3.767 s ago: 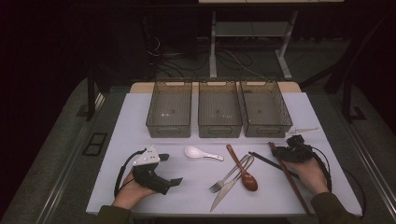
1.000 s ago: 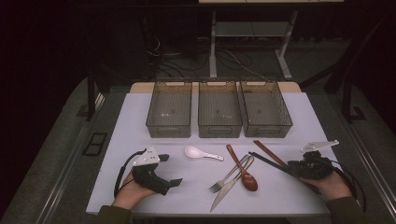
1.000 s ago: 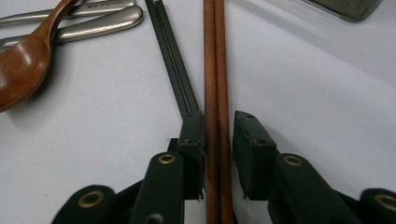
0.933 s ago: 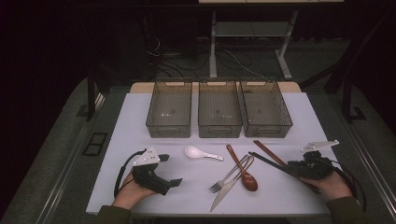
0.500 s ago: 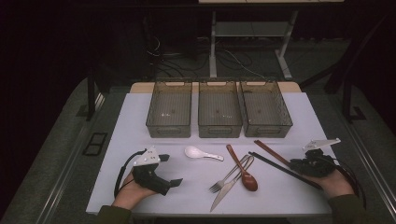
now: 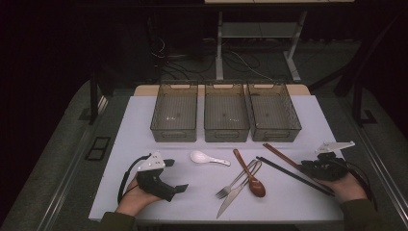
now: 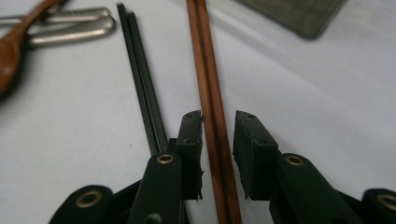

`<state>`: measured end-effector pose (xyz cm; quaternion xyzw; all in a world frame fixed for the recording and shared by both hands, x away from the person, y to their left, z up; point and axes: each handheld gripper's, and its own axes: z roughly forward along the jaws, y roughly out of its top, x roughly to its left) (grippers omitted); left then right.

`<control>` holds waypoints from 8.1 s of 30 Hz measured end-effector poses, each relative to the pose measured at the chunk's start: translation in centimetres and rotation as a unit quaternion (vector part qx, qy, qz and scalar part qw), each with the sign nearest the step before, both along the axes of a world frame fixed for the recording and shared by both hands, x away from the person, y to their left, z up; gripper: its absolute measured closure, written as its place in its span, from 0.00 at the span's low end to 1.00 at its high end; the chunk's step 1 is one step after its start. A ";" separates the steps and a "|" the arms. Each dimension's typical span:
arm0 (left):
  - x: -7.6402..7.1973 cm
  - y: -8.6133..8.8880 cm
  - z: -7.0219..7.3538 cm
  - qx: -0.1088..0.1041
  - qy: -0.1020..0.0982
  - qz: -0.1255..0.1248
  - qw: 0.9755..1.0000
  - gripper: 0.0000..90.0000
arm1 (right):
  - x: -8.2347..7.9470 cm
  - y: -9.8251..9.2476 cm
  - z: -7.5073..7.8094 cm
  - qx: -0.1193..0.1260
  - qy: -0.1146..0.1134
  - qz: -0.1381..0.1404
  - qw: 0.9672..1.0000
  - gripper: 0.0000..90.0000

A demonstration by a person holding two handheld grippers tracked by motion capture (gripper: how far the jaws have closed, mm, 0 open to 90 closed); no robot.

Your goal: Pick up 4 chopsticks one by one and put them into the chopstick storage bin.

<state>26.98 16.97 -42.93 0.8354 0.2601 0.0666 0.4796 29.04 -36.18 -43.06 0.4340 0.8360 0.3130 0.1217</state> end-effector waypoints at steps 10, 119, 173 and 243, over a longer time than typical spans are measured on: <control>0.0 -0.1 0.0 0.000 -0.001 -0.002 1.000 0.00 | 0.3 0.6 -0.1 -0.009 -0.001 0.026 1.000 0.89; 0.1 -0.2 -0.4 -0.020 0.005 -0.006 1.000 0.00 | -0.3 4.5 3.4 0.071 -0.064 0.120 0.988 0.94; -0.2 -0.9 -0.5 -0.014 0.015 -0.020 1.000 0.00 | 6.0 15.8 5.7 0.088 -0.068 0.126 0.986 0.94; -0.3 -1.5 -0.4 -0.020 0.017 -0.039 0.999 0.00 | 19.9 35.9 6.8 0.016 -0.013 0.059 0.998 0.94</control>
